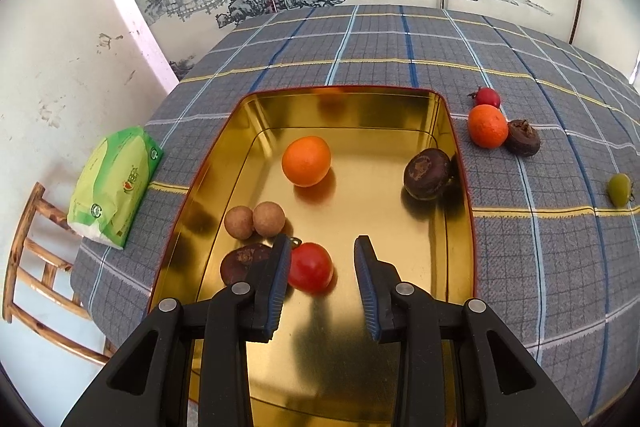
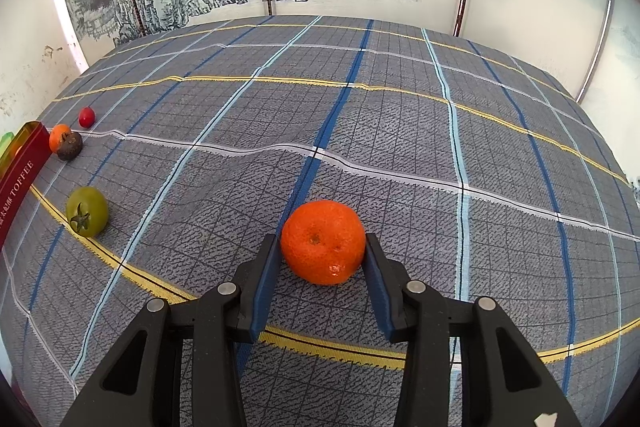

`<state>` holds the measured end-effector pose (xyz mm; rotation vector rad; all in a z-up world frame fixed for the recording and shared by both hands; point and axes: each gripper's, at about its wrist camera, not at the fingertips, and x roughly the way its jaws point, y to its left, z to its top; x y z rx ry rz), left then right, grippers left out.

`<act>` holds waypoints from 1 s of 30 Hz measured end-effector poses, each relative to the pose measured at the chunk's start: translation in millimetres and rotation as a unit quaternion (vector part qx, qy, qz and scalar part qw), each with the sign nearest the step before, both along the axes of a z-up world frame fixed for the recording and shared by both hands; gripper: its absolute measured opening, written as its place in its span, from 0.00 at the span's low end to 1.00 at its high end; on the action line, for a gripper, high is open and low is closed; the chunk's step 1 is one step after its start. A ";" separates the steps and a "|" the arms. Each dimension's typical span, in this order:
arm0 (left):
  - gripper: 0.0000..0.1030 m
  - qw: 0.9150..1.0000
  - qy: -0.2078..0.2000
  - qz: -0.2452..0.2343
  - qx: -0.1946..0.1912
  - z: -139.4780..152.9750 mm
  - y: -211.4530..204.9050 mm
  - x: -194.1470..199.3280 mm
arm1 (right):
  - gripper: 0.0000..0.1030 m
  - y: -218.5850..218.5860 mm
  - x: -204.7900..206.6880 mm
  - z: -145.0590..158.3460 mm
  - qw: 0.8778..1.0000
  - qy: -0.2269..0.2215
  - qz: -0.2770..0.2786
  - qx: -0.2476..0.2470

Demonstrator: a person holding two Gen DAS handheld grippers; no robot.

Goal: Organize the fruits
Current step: 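Open the left gripper to release the tomato into the tin, then carry the held orange over the tin with the right gripper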

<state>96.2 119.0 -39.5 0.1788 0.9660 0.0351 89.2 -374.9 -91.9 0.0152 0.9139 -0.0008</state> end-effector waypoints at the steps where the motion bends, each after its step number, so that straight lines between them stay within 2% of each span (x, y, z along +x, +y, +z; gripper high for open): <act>1: 0.33 1.000 -0.001 0.001 0.000 0.6 -0.2 -1.0 | 0.35 0.4 -0.1 0.1 1.000 0.000 0.000 -0.002; 11: 0.33 1.000 -0.014 0.000 0.005 13.1 -7.6 -24.9 | 0.33 3.2 -9.0 1.8 1.000 -0.005 -0.001 0.017; 17: 0.33 1.000 -0.023 -0.006 -0.001 21.6 -13.5 -36.9 | 0.33 22.9 -24.2 8.6 0.999 -0.011 0.014 0.031; 30: 0.34 1.000 -0.029 0.003 -0.004 27.1 -8.6 -49.6 | 0.33 114.6 -36.7 65.1 0.990 -0.054 0.123 0.051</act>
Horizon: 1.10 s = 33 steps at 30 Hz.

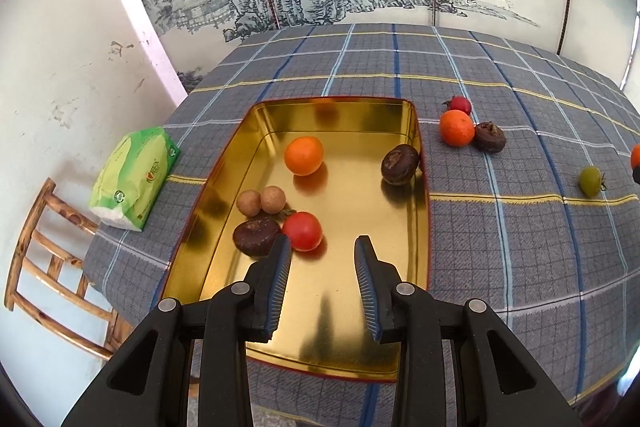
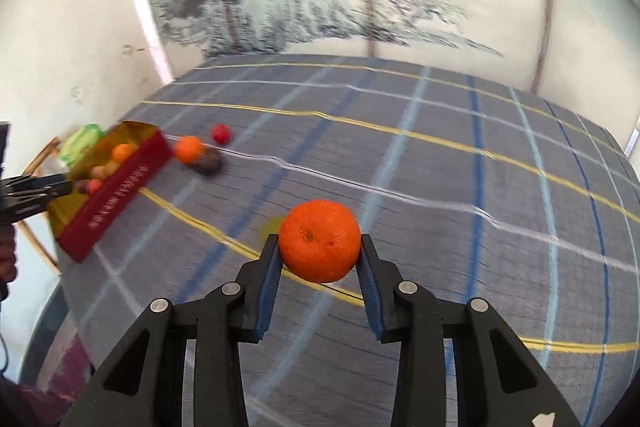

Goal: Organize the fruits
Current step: 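Carry the held orange over the tin with the right gripper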

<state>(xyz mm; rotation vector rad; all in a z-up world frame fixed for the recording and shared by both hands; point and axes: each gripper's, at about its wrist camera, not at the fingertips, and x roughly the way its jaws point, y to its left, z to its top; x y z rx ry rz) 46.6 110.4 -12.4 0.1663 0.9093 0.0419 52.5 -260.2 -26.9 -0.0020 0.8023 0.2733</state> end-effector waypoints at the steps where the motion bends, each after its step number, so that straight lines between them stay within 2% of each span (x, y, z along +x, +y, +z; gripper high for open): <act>1: 0.34 1.000 0.001 0.001 -0.001 -0.5 1.4 -0.9 | 0.33 8.2 -0.7 3.5 1.000 -0.003 0.010 0.000; 6: 0.38 1.000 0.001 0.012 -0.003 -2.7 10.5 -4.3 | 0.33 48.3 -0.4 14.3 0.998 -0.007 0.056 0.008; 17: 0.39 0.999 0.005 0.034 -0.006 -9.5 29.1 -13.5 | 0.33 117.5 1.9 25.8 0.991 -0.005 0.133 0.024; 23: 0.40 0.999 0.002 0.042 -0.009 -10.0 36.0 -18.4 | 0.33 157.7 3.6 28.0 0.985 -0.002 0.174 0.024; 28: 0.47 0.999 -0.001 0.047 -0.010 -10.7 41.2 -22.0 | 0.33 192.7 7.4 29.6 0.978 -0.001 0.208 0.023; 33: 0.48 0.999 -0.002 0.053 -0.009 -13.1 48.4 -24.8 | 0.33 227.4 10.8 28.0 0.970 0.005 0.241 0.025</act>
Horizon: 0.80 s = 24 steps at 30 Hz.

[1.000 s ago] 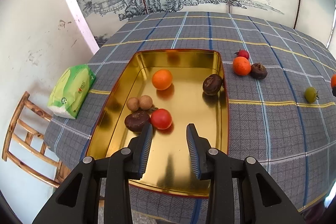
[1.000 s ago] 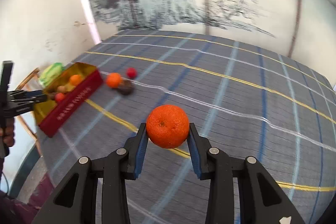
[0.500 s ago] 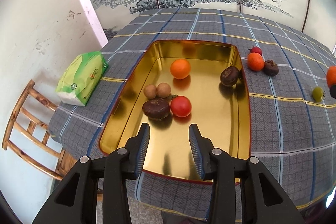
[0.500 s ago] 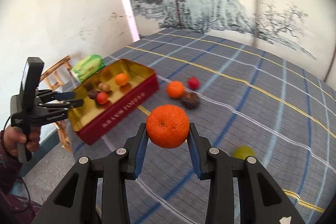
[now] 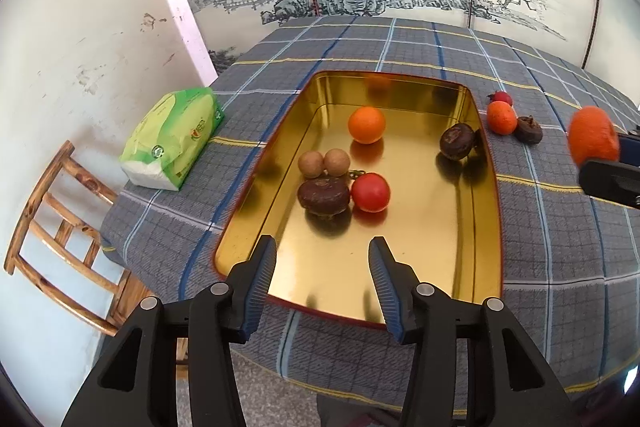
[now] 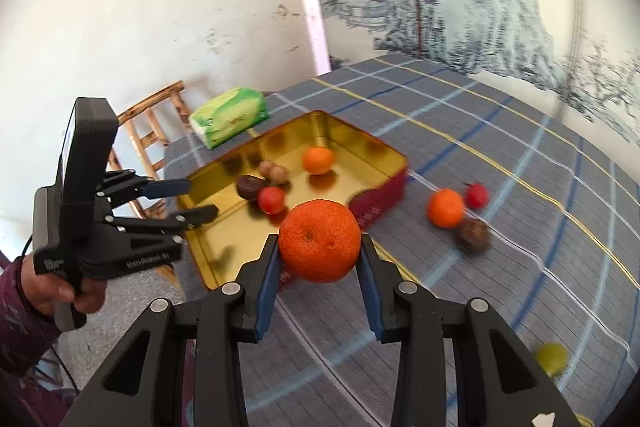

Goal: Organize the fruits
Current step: 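Carry the held orange over the tin with the right gripper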

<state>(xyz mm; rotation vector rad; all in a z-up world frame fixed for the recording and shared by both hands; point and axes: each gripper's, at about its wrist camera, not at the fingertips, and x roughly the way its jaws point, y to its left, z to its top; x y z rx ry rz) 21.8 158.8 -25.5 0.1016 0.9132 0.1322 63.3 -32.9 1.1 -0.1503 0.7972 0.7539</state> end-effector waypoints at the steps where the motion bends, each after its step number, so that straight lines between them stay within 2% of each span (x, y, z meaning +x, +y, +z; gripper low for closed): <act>1: 0.48 1.000 0.000 0.001 0.000 -0.4 1.5 -0.5 | 0.33 6.0 0.4 -0.4 1.000 0.001 0.005 0.001; 16: 0.56 0.999 -0.001 0.043 -0.001 -4.9 37.6 -14.5 | 0.33 88.1 19.8 -23.6 0.997 0.034 0.070 -0.018; 24: 0.60 0.998 -0.013 0.060 -0.002 4.2 50.4 -29.3 | 0.33 120.2 30.6 -36.7 0.994 0.050 0.092 -0.031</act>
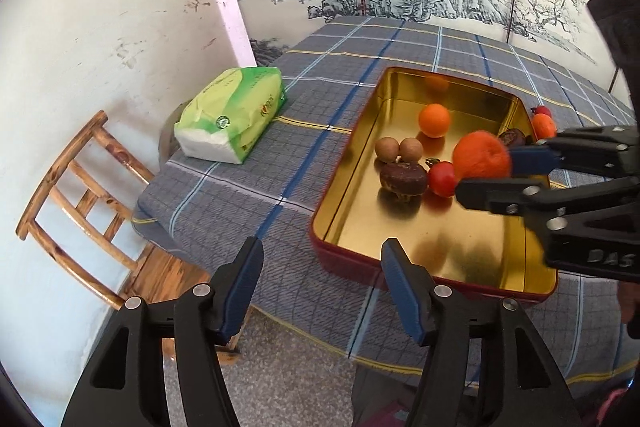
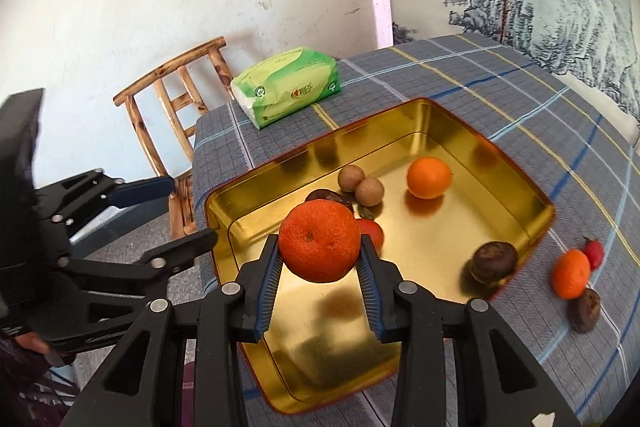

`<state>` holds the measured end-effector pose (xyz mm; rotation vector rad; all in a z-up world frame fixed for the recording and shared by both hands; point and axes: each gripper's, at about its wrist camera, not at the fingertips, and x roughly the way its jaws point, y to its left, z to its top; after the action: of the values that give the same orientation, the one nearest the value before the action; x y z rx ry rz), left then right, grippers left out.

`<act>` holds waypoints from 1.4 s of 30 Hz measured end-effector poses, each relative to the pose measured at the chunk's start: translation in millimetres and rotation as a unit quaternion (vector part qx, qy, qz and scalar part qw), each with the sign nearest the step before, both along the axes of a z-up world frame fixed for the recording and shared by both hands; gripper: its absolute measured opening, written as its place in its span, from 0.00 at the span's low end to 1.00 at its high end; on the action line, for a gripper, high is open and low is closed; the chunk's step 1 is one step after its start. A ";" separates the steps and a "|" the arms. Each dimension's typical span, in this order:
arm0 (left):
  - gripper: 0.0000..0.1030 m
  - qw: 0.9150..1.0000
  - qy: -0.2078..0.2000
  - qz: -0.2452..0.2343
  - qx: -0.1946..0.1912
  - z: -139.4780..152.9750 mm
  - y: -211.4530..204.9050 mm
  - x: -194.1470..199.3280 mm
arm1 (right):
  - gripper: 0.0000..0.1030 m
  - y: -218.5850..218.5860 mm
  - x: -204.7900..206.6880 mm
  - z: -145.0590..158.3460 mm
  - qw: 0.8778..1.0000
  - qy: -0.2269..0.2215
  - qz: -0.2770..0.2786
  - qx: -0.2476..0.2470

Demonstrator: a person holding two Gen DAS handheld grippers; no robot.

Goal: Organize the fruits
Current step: 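Carry the held orange over the tin with the right gripper, then open the right gripper to drop the orange into the tin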

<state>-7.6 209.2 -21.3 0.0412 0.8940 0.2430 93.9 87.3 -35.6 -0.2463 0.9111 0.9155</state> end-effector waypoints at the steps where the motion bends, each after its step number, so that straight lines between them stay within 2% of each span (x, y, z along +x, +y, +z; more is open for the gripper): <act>1: 0.61 1.000 -0.001 0.001 0.000 0.8 0.7 -0.9 | 0.33 2.4 0.4 -2.2 1.000 0.002 0.002 -0.001; 10: 0.62 1.000 -0.005 -0.002 -0.009 5.4 0.9 -3.9 | 0.33 11.3 1.2 -20.1 1.000 0.020 0.005 -0.013; 24: 0.62 1.000 -0.005 -0.005 -0.007 5.0 -2.1 -3.5 | 0.34 20.3 2.3 -23.9 1.000 0.025 0.008 -0.015; 34: 0.63 1.000 0.002 -0.005 -0.004 -0.4 -4.9 -6.3 | 0.36 11.9 7.2 -13.6 0.999 0.028 -0.008 0.024; 40: 0.64 1.000 0.005 -0.008 -0.002 0.0 -7.1 -4.1 | 0.48 -19.7 2.8 -4.3 0.998 0.014 -0.042 0.039; 42: 0.64 1.000 0.006 -0.010 0.000 -0.1 -8.6 -3.1 | 0.63 -36.1 -1.3 -1.7 0.998 0.002 -0.057 0.034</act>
<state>-10.7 200.6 -21.4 0.0513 0.9050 0.2245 92.6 51.2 -37.3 -0.1326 0.8871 0.8396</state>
